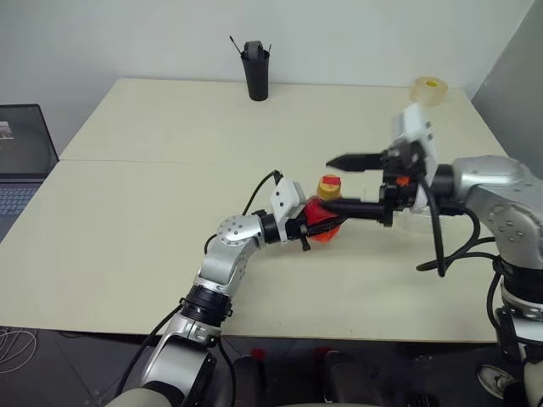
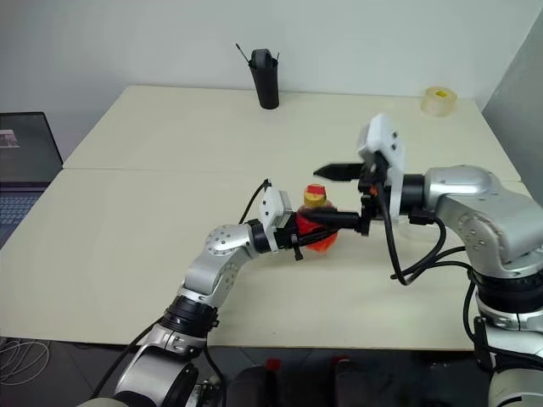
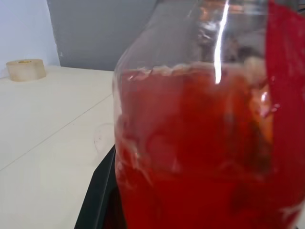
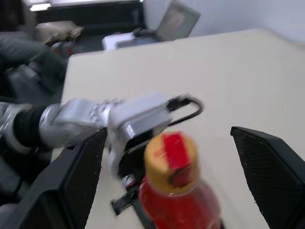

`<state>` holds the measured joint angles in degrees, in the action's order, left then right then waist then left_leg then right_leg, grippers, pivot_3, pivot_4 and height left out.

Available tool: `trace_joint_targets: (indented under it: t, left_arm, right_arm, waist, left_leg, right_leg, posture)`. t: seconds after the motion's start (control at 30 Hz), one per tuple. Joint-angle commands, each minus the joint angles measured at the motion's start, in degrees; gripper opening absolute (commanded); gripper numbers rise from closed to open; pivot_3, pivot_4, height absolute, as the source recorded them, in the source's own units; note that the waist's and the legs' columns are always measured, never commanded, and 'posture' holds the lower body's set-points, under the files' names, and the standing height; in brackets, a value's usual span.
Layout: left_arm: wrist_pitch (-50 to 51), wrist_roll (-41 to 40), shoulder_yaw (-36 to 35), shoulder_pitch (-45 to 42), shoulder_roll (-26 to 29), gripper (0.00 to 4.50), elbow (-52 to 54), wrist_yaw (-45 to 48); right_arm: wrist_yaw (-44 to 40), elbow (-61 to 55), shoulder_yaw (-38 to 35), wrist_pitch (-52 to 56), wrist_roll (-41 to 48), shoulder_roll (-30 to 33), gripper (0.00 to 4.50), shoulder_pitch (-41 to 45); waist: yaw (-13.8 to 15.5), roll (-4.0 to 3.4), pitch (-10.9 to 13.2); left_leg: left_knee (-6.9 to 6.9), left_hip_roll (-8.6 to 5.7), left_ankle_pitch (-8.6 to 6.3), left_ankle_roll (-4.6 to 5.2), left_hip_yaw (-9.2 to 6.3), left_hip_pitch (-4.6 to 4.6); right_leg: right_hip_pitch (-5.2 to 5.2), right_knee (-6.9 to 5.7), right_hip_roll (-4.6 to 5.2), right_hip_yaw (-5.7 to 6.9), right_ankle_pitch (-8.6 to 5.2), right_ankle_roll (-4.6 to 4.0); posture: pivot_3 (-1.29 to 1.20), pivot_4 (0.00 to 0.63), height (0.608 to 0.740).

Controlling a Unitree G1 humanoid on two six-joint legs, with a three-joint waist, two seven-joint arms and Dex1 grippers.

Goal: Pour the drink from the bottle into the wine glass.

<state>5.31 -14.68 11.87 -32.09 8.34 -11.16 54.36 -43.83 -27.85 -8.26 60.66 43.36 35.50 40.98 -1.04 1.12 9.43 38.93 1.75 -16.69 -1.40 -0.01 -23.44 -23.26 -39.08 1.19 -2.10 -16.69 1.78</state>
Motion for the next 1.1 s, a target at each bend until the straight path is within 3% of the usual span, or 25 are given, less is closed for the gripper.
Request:
trace_joint_targets:
  t: [0.03,0.2,0.33,0.47,0.9,1.1]
  left_arm:
    - [-2.3,-0.8,-0.5,-0.8,-0.8,1.47,1.2,-0.1]
    - [-3.1,-0.4,-0.5,-2.1,-1.2,1.47,-1.0,0.0]
    - [-4.3,0.1,-0.5,-2.8,-1.8,1.45,-3.4,-0.2]
    - [-4.8,0.2,-0.5,-3.3,-2.3,1.45,-4.6,0.0]
    - [-4.3,-0.4,-1.3,-3.1,-2.1,1.45,-3.7,-0.6]
    - [-4.1,-0.3,-1.6,-3.0,-1.6,1.45,-3.4,-1.2]
  right_arm:
    - [13.9,-9.6,-5.2,7.3,4.6,-4.3,4.50,-2.2]
    - [28.4,-18.7,-6.0,15.5,9.6,-11.3,4.50,-4.7]
    - [38.1,-20.4,-3.2,17.3,6.6,-17.2,4.50,-5.2]
    - [42.6,-19.7,-0.6,17.1,3.4,-18.7,4.50,-4.9]
    - [44.7,-13.6,1.7,13.9,-3.2,-19.7,4.50,-4.1]
    - [41.7,-14.3,-3.6,13.7,-1.7,-15.7,4.50,-6.5]
  waist:
    - [0.0,0.00,0.0]
    - [-0.2,-0.02,0.0]
    - [-0.5,-0.03,0.0]
    - [-0.5,-0.03,0.0]
    - [-0.6,-0.04,0.0]
    - [-0.6,-0.04,0.0]
  left_leg:
    - [0.00,0.00,0.00,0.00,0.01,-0.01]
    - [0.01,-0.02,0.00,0.00,0.02,-0.01]
    - [0.01,-0.04,0.00,0.01,0.02,-0.01]
    - [0.00,-0.06,0.01,0.01,0.03,-0.01]
    - [0.00,-0.07,0.01,0.01,0.04,-0.01]
    - [-0.01,-0.07,0.00,0.02,0.04,-0.01]
  right_leg:
    - [0.00,0.01,0.00,-0.01,0.00,0.00]
    - [-0.01,-0.04,-0.02,-0.02,0.00,0.00]
    - [-0.01,-0.03,-0.03,-0.02,0.00,0.00]
    - [-0.02,-0.01,-0.04,-0.02,0.00,0.01]
    - [-0.02,-0.01,-0.07,-0.03,0.00,0.00]
    - [-0.02,0.00,-0.06,-0.02,0.00,0.01]
  posture:
    - [0.00,0.150,0.740]
    - [0.00,0.150,0.740]
    - [0.00,0.150,0.740]
    - [0.00,0.150,0.740]
    - [0.00,0.150,0.740]
    - [0.00,0.150,0.740]
